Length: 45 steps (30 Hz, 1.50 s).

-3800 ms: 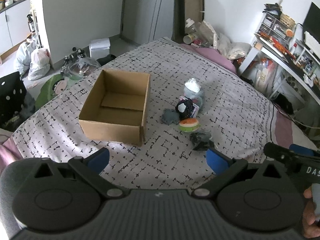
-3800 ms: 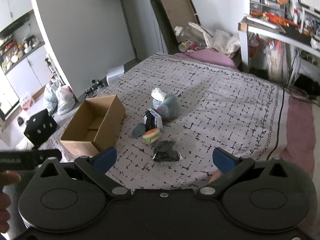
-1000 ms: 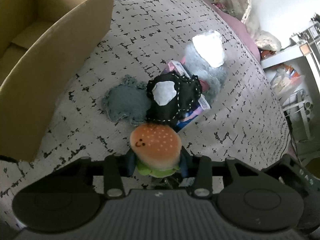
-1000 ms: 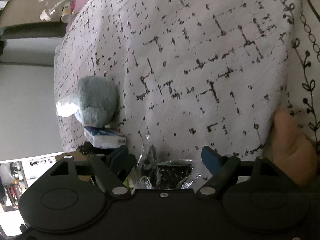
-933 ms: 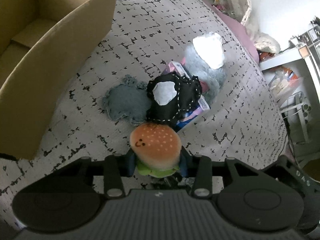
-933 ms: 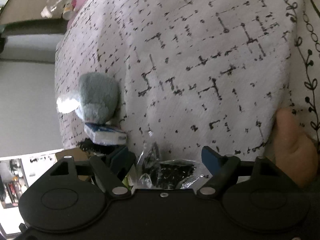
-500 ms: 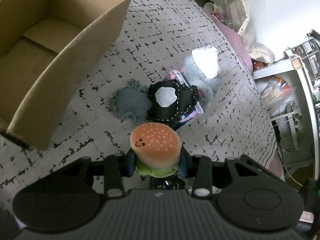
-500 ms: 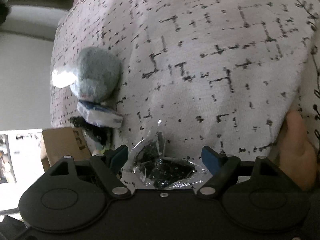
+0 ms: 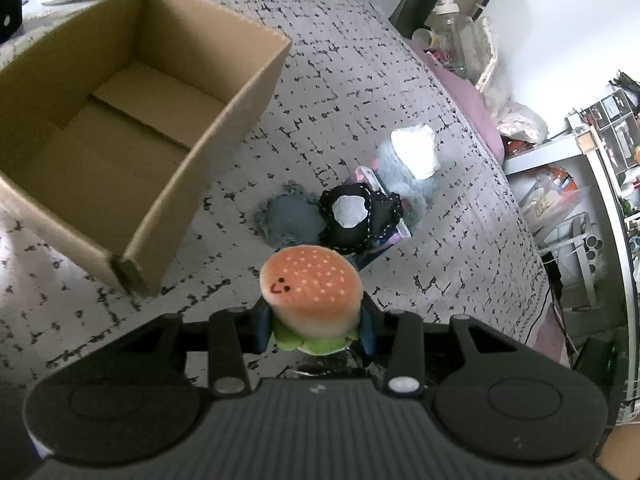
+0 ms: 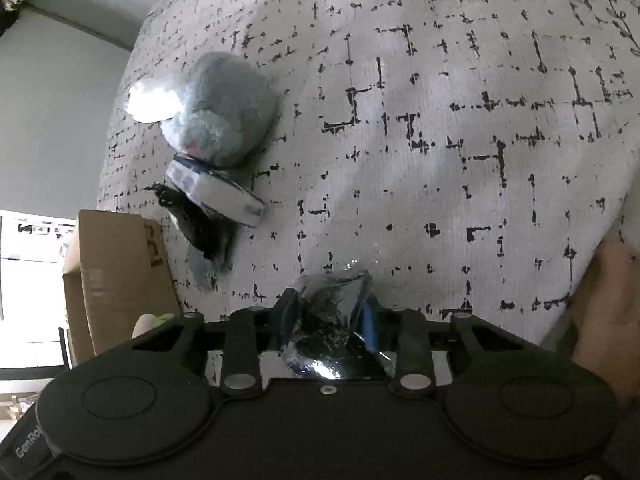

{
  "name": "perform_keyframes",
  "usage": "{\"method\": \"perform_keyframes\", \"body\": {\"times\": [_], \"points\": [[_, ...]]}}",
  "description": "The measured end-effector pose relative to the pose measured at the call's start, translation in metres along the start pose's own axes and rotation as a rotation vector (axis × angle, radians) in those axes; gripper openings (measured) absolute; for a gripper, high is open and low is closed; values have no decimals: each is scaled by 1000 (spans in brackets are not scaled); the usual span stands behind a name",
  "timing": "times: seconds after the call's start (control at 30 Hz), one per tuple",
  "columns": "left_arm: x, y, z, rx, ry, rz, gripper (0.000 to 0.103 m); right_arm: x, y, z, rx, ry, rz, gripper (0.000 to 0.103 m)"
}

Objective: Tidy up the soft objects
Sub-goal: 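Lift and carry the hamburger plush with the left tool while the right tool carries the bag to the box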

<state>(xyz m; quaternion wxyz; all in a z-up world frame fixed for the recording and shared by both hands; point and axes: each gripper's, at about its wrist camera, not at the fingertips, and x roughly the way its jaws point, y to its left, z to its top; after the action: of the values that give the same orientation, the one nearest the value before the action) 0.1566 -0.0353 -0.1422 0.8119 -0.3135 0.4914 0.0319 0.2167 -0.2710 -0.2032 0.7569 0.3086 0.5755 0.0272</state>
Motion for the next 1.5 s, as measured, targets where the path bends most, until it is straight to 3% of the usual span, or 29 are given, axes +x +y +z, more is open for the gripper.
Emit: {"method": "perform_keyframes", "body": {"times": [0.63,1.5], "points": [[-71,-13,-4,96,-134,30,41,-61,23,-15,-179,-276,197,30],[-121,21,31,125,-253,92,41,-82,66,-30,-338,-382,379,30]]}}
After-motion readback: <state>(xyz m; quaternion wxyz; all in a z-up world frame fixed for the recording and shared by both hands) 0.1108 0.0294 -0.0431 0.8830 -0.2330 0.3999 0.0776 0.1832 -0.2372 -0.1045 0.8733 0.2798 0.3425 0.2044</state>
